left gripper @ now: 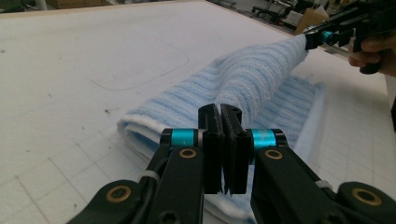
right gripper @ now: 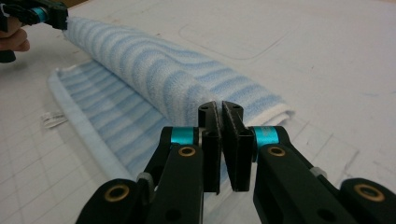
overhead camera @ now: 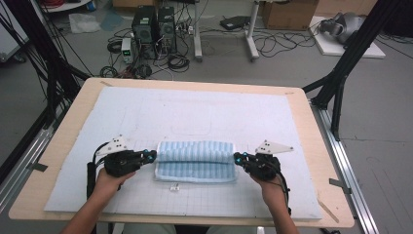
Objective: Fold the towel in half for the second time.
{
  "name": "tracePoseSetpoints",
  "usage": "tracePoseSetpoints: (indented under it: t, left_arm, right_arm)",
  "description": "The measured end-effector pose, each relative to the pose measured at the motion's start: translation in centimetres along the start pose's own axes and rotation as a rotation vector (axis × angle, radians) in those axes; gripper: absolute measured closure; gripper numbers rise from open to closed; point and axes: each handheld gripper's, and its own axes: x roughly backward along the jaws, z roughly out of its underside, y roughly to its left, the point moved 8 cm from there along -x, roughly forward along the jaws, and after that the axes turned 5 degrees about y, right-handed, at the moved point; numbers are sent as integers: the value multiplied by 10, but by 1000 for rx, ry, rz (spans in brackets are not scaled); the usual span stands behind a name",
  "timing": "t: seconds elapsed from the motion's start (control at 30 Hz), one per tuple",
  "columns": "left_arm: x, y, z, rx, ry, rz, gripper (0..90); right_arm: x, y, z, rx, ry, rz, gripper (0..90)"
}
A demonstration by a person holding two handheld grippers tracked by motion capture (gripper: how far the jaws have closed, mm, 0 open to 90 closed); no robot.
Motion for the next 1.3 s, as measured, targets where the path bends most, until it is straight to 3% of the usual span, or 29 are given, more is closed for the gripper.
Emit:
tracePoseSetpoints:
  t: [0.27, 0.5, 0.53, 0.57, 0.6, 0.63, 0.7, 0.77, 0.87, 1.03, 1.17, 1.27, 1.3]
  left_arm:
    - [8, -14, 10, -4, 23, 34, 869]
    - [10, -27, 25, -17, 80, 65, 861]
    - [10, -27, 24, -10, 75, 72, 836]
    - [11, -25, 20, 11, 53, 65, 750]
    - [12, -22, 14, 33, 31, 40, 597]
    - [12, -19, 8, 46, 9, 16, 501]
    - [12, -14, -4, 41, -34, -13, 493]
    - [6, -10, -11, 52, -46, -21, 493]
    - [-13, -6, -14, 50, -3, -30, 498]
    - [-44, -5, -1, 44, 119, -35, 509]
    - [-53, -7, 12, -9, 209, -68, 508]
    - [-52, -9, 17, -59, 241, -98, 505]
    - [-52, -11, 18, -78, 246, -108, 506]
  right_arm:
    - [9, 14, 13, 39, 33, 0, 861]
    - [13, 19, 25, 55, 75, -9, 823]
    - [13, 19, 26, 56, 87, -11, 729]
    - [14, 18, 27, 36, 88, -2, 628]
    - [16, 16, 25, 6, 68, -2, 581]
    - [18, 14, 21, -22, 41, -10, 554]
    - [20, 12, 12, -52, -12, 5, 513]
    - [15, 12, 4, -50, -30, 12, 505]
    - [-4, 15, -2, -28, 8, 31, 484]
    - [-36, 15, -3, 38, 104, 85, 408]
    - [-48, 20, 9, 107, 203, 112, 328]
    - [-49, 24, 17, 165, 235, 114, 296]
    - [-48, 25, 18, 164, 238, 112, 284]
